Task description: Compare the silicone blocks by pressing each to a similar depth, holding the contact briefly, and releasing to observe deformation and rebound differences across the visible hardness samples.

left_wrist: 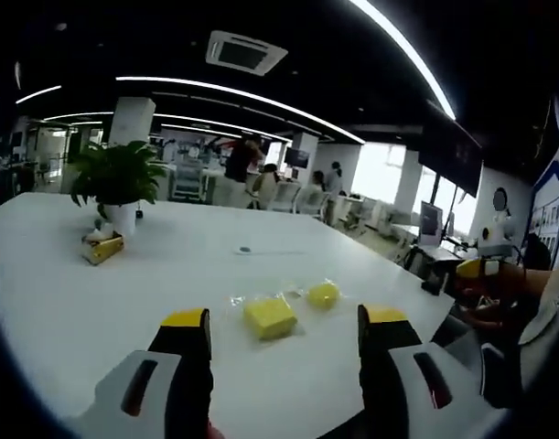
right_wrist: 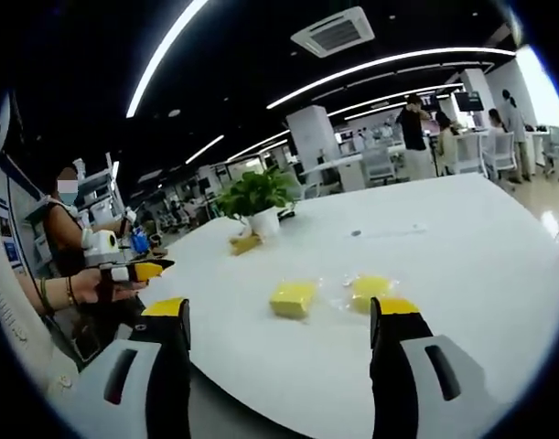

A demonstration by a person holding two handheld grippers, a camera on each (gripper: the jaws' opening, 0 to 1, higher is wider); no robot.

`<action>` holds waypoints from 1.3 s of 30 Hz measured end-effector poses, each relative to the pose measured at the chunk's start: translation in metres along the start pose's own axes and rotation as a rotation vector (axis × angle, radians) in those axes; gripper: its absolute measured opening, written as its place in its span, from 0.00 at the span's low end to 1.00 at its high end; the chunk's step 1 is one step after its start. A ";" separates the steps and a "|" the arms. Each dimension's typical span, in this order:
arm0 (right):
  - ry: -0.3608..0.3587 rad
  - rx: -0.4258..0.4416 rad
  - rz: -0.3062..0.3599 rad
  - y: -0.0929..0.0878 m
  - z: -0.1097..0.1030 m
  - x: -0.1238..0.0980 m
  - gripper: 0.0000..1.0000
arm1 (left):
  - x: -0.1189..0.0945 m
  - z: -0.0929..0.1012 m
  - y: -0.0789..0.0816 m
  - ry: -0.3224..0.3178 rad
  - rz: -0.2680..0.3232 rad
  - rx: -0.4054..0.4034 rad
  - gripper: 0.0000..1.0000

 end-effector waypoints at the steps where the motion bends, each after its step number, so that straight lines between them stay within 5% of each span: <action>1: 0.000 0.002 0.002 -0.001 0.000 -0.001 0.76 | -0.002 0.003 0.000 -0.001 -0.002 0.005 0.65; 17: -0.046 0.014 -0.027 -0.009 0.004 -0.014 0.75 | -0.021 -0.003 -0.005 0.021 -0.061 0.047 0.70; 21: -0.058 0.026 -0.022 -0.009 -0.001 -0.012 0.75 | -0.019 -0.006 -0.001 0.020 -0.058 -0.017 0.75; 28: -0.104 0.026 -0.027 -0.012 -0.005 -0.009 0.74 | -0.006 -0.010 -0.005 -0.081 -0.110 0.040 0.73; 33: -0.116 0.014 -0.054 -0.013 -0.001 -0.010 0.75 | -0.002 -0.017 -0.009 -0.080 -0.138 0.056 0.73; 37: -0.109 0.008 -0.064 -0.010 0.004 -0.012 0.75 | 0.000 -0.016 -0.007 -0.086 -0.150 0.024 0.74; 39: -0.108 0.001 -0.064 -0.006 0.005 -0.015 0.75 | 0.003 -0.013 -0.002 -0.108 -0.156 -0.098 0.76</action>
Point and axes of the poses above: the point that each gripper's makers call its tool centre point, and the gripper's own axes: x roughly forward along the fingers, z roughly to its right, y roughly out of its top, the point moved 6 cm from there along -x, roughly backward along the fingers, and after that the axes turned 14 degrees about -z, right-handed, at the moved point
